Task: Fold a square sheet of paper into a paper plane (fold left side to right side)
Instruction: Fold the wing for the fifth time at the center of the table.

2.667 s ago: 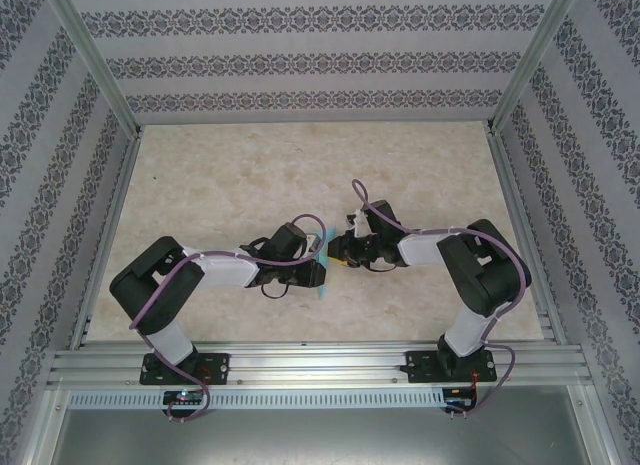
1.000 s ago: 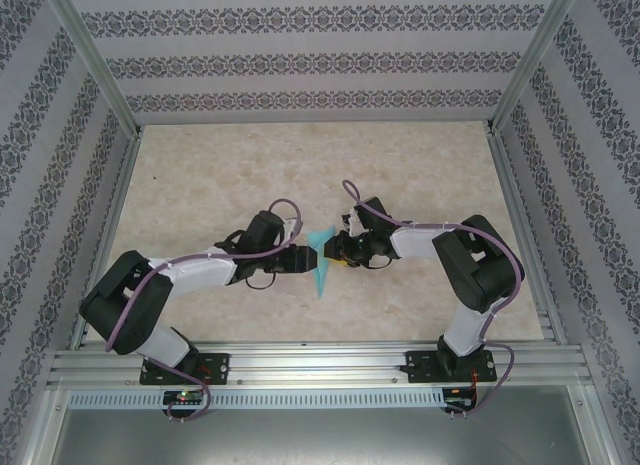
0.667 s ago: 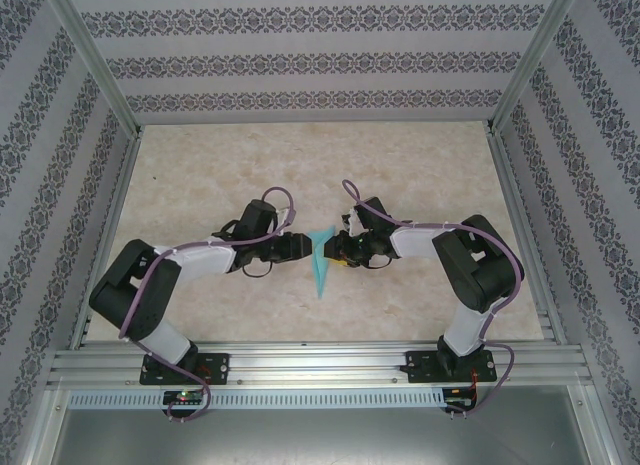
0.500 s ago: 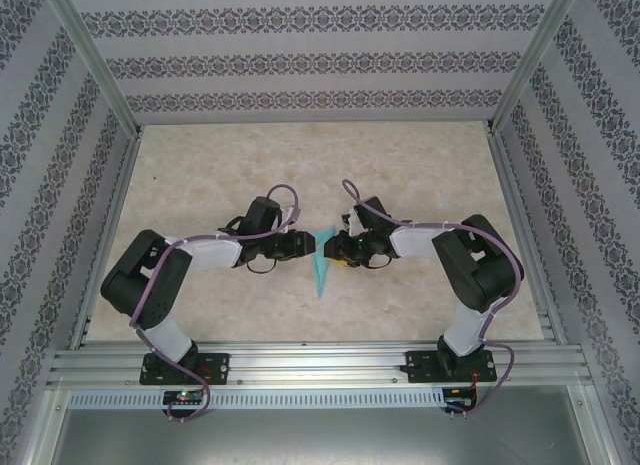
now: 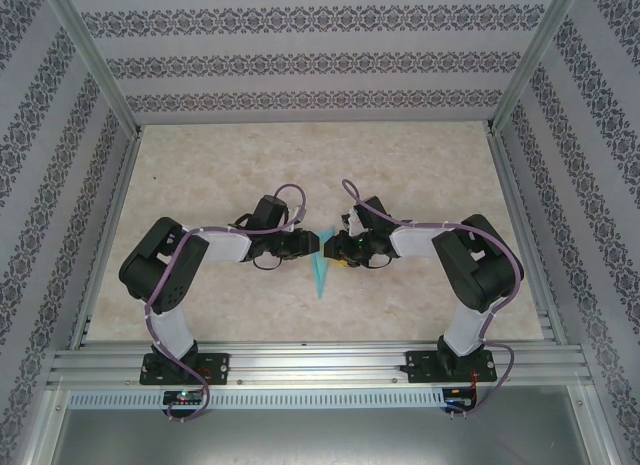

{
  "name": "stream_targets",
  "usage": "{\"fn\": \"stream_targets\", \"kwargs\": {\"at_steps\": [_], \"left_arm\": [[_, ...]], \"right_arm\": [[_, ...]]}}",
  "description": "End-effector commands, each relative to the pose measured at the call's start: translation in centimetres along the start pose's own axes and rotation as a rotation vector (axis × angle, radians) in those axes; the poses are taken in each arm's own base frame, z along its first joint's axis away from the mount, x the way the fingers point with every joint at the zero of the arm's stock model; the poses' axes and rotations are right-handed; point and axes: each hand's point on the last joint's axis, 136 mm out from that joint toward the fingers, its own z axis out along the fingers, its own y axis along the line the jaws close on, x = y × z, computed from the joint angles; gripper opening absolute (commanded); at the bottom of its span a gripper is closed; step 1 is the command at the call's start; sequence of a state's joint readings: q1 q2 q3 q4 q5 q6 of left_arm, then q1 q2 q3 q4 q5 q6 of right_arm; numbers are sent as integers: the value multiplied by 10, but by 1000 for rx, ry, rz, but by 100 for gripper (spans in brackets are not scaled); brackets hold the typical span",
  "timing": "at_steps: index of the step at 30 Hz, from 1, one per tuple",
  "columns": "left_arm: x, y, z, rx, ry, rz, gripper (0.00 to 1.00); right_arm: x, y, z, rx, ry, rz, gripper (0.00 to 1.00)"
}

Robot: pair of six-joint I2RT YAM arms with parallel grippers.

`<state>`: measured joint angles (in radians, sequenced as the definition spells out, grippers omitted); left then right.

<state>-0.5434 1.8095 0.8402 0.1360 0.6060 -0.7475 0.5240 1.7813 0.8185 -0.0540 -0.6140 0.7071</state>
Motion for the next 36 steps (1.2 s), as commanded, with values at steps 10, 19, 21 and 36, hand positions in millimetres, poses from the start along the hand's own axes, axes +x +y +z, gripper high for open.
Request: {"fn": "stream_targets", "kwargs": {"at_steps": [10,19,21,36], "left_arm": [[-9,-2,5,35,-15,4,16],[-3,9,7,10,-13,-12,9],[-2,10,8,9,-11,-14,8],[10,19,11,-7,9,-22,8]], "right_arm": [[7,-12,12,47,31,-12,37],[5,-6,10,32,26,-26,39],[4,-5,9,31,23,-31,39],[5,-6,11,33,28,-31,41]]}}
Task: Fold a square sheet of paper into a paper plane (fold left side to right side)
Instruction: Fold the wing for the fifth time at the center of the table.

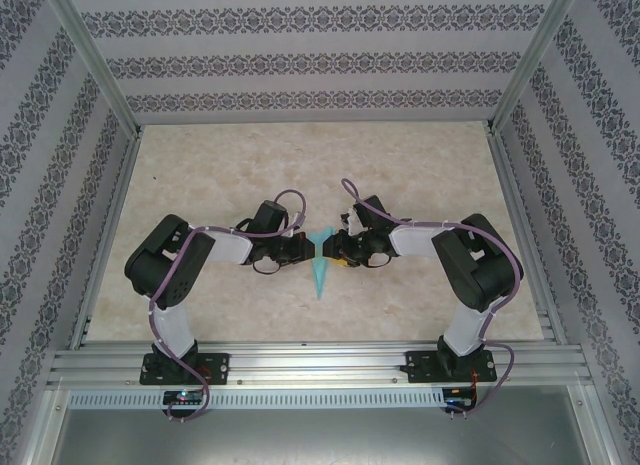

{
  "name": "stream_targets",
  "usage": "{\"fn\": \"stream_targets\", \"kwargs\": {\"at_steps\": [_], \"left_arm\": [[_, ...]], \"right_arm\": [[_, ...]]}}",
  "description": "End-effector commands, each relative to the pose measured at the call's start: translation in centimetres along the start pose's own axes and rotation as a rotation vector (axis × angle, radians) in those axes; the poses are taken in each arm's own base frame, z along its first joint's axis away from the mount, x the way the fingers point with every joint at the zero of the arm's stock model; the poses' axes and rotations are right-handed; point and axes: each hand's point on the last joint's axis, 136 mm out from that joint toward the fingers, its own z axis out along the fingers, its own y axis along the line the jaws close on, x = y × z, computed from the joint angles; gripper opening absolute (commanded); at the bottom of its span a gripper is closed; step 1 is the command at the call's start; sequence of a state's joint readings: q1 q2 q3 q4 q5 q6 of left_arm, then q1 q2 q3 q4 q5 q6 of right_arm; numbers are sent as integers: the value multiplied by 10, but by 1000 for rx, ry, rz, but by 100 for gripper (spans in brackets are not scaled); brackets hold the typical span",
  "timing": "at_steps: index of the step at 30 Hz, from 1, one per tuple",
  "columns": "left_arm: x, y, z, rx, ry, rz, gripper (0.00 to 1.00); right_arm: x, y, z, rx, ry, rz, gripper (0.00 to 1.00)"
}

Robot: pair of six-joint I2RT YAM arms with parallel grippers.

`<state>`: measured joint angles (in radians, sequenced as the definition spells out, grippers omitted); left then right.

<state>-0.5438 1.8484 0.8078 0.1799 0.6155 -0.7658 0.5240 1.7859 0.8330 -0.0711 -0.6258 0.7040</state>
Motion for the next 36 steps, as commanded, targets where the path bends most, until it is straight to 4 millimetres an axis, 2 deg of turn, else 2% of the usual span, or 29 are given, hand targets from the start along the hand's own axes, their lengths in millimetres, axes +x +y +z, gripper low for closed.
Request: {"fn": "stream_targets", "kwargs": {"at_steps": [1,9,14,20,26,30,36], "left_arm": [[-1,4,3,1,-15,11,8],[-3,4,8,6,-12,11,9],[-3,6,9,-1,-6,10,10],[-1,11,13,-8,2,2,10],[-2,12,15,-13,1,1,10],[-2,15,16,-20,1,-3,9],[-5,16,17,-31,-12,-11,6]], "right_arm": [[4,-8,10,36,15,-34,41],[-1,5,-2,20,-16,-66,44],[0,5,-9,25,-33,-67,43],[3,18,-23,-5,-66,-91,38],[17,39,-17,-94,-60,-84,26],[25,42,-4,-121,-37,-63,20],[28,40,6,-116,-26,-58,18]]}}
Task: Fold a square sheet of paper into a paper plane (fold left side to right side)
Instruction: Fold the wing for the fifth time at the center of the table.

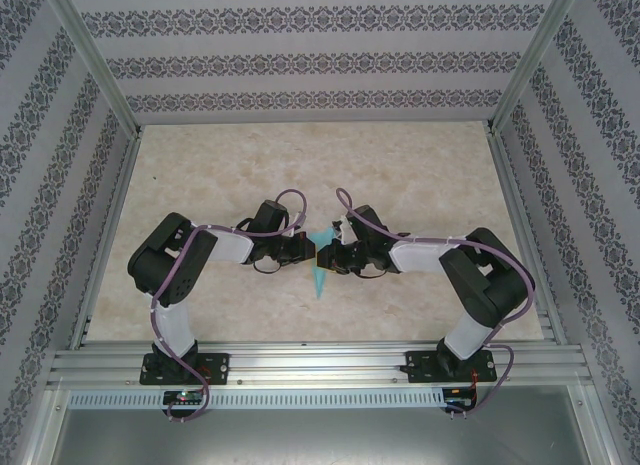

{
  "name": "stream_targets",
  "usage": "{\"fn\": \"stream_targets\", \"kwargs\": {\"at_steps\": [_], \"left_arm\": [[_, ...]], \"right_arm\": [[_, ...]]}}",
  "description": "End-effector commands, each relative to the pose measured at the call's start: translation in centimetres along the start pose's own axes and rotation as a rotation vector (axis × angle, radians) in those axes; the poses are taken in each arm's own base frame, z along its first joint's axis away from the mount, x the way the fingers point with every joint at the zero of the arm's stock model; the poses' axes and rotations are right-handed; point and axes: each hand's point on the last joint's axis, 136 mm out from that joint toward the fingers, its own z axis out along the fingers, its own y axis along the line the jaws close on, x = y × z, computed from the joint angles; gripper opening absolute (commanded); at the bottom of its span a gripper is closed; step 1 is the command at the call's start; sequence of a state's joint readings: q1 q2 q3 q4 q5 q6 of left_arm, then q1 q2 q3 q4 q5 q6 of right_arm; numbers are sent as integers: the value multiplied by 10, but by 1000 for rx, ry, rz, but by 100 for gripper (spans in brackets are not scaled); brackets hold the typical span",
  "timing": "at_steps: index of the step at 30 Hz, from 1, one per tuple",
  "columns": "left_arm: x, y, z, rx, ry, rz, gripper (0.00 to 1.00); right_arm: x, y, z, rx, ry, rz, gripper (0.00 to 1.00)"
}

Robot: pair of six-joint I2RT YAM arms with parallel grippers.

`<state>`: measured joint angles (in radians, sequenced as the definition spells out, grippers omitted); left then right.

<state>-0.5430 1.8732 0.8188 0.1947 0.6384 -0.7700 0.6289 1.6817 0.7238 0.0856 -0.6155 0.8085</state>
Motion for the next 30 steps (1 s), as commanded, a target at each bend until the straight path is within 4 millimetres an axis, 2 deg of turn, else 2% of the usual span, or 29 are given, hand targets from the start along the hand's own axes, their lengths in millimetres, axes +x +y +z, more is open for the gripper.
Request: {"fn": "stream_targets", "kwargs": {"at_steps": [1,20,30], "left_arm": [[-6,17,12,-50,-27,-8,6],[-8,26,15,-79,-41,-30,1],[-8,30,16,-90,-48,-42,0]], "right_arm": [[-2,4,5,-25,-5,-4,18],[4,-12,12,8,-14,21,18],[4,-15,22,2,-29,36,18]]}}
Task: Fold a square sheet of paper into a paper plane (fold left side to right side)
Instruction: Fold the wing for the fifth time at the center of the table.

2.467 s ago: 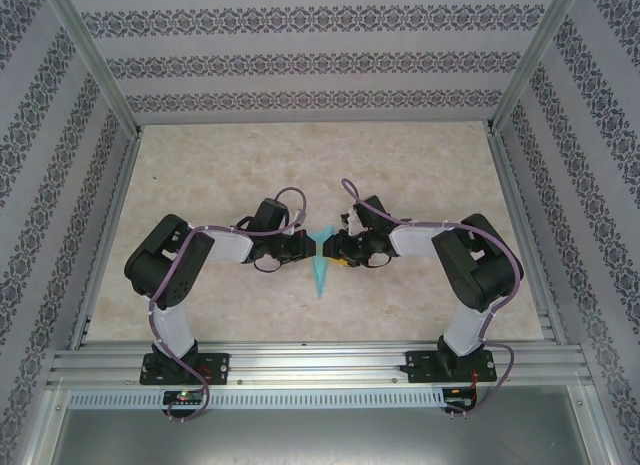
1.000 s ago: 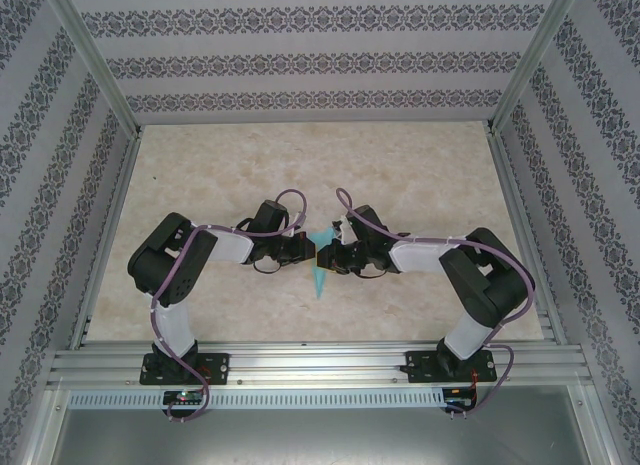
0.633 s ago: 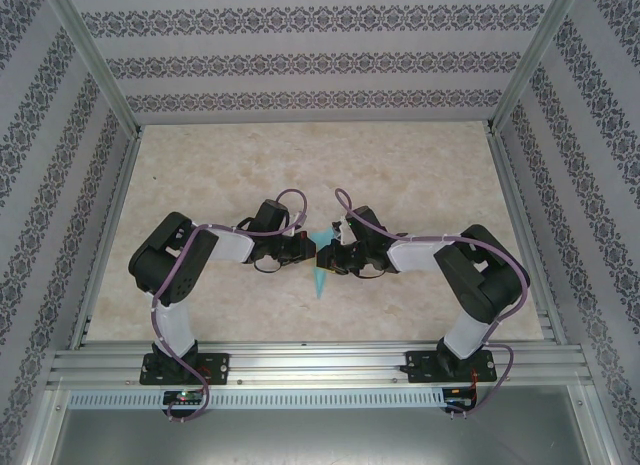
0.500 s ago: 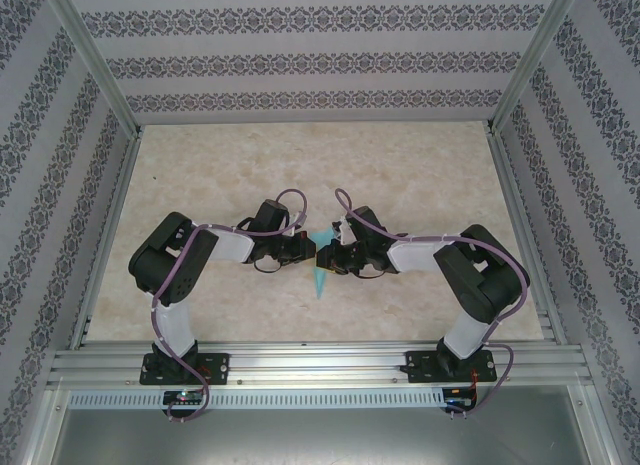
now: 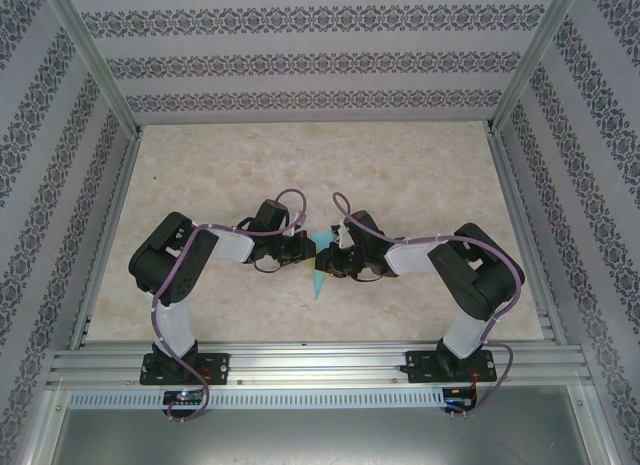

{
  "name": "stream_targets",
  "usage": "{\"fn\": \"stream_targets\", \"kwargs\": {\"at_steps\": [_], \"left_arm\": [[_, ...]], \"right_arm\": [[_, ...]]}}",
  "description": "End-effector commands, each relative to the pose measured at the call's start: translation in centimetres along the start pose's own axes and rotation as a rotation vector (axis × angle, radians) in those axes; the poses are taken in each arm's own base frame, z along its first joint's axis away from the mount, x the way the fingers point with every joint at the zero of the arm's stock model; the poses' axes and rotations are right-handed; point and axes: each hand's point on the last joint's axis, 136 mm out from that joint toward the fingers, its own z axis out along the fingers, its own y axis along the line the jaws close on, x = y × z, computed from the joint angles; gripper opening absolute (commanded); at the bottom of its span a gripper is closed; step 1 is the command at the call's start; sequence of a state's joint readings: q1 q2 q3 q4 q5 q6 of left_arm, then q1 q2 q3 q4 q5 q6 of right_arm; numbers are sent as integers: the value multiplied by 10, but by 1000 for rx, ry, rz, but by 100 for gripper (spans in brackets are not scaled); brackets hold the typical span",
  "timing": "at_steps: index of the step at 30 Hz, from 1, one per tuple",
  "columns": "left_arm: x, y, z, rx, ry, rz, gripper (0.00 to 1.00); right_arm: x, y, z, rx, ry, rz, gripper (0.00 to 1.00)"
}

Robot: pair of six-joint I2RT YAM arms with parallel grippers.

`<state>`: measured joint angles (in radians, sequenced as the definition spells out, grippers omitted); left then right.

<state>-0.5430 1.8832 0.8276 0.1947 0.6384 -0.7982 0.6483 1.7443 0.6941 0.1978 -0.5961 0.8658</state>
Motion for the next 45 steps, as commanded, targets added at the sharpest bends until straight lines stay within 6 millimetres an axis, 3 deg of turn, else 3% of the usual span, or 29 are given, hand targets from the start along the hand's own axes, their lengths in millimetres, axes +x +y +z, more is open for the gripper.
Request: {"fn": "stream_targets", "kwargs": {"at_steps": [1,13,19,25,29,36,40,45], "left_arm": [[-8,29,14,-88,-52,-14,0],[-7,32,15,-97,-50,-18,0],[-13,25,9,-88,-59,-7,8],[-30,11,-4,-89,-76,23,17],[-49,2,-18,-91,-105,35,30],[-72,9,-53,-121,-171,-7,38],[-57,5,-77,-122,-191,-7,32],[-10,-10,-96,-41,-180,-32,24]], "right_arm": [[1,-6,7,4,-17,4,18],[8,-29,13,89,-10,51,18],[17,-45,11,181,20,55,18],[25,-53,11,228,48,59,18],[28,-58,12,243,61,69,18],[30,-59,14,242,63,77,18],[28,-57,15,235,61,73,18],[27,-58,16,234,61,74,18]]}}
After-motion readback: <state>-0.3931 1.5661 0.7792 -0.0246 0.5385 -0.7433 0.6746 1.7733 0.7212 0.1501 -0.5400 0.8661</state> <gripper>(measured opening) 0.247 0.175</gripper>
